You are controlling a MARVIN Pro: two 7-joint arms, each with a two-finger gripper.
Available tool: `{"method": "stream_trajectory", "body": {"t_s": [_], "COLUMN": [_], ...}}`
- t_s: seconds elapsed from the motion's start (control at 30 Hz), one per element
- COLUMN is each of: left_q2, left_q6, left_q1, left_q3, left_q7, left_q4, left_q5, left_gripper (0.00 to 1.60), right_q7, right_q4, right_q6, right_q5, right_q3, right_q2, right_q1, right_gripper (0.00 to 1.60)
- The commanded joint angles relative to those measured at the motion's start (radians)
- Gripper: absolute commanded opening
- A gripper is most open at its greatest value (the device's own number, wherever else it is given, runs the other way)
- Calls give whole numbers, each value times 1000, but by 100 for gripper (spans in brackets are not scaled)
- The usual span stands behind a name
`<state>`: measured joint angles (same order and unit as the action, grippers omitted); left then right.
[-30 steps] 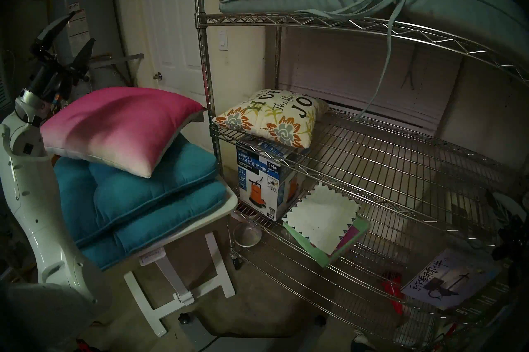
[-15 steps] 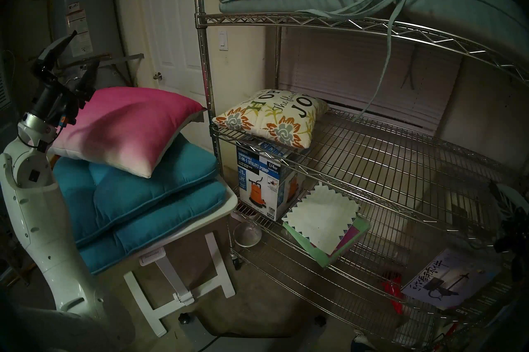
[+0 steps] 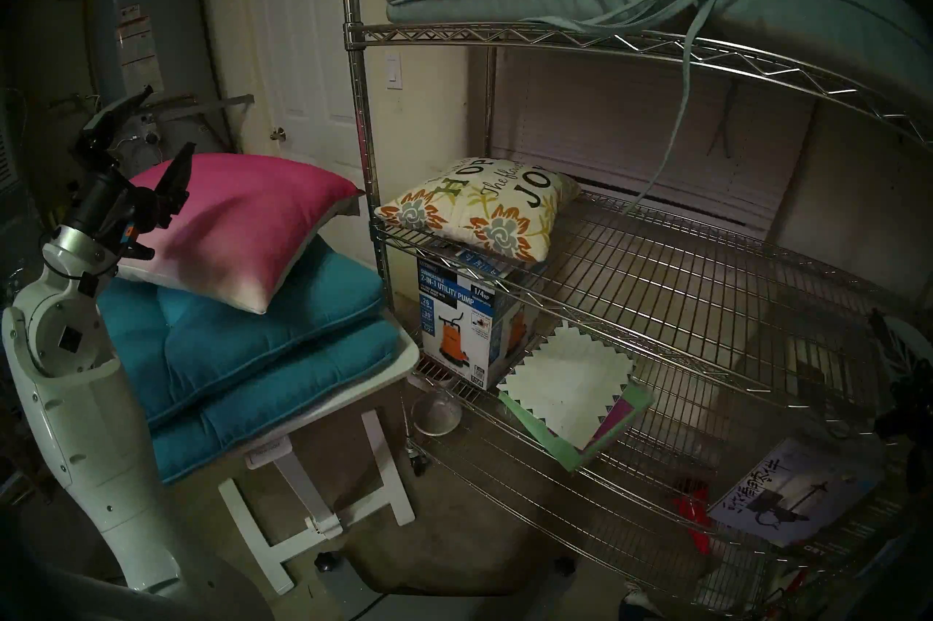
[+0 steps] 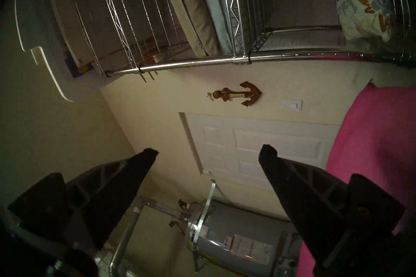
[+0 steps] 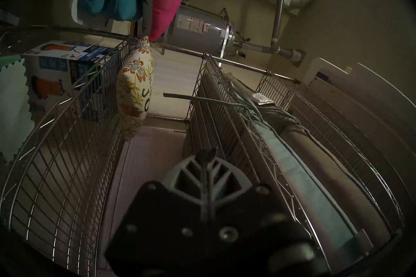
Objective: Take cushion off the shelf
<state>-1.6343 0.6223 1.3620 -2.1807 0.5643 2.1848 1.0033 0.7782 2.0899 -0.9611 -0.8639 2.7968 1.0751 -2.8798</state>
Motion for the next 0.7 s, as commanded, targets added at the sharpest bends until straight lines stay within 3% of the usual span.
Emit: {"method": "stream_trajectory", "body": {"t_s": [0.0, 0.3, 0.67], "left_q2": [-24, -18, -20], "left_q6": [-84, -162, -241], "left_q1": [54, 94, 89], "left_q3": [57, 155, 270], "left_q7": [59, 98, 101], "left_q4": [55, 72, 69], "left_q5": [-17, 16, 93], "left_gripper": [160, 160, 160], "right_q7": [73, 147, 174], "right_q4": [-5, -19, -25], "right_q6": [1, 1, 1], "right_q5": [-33, -99, -135], "right_q3": [0, -6, -7], "right_q2": [-12, -21, -24], "right_q1": [0, 0, 0], "right_gripper": [0, 0, 0]}}
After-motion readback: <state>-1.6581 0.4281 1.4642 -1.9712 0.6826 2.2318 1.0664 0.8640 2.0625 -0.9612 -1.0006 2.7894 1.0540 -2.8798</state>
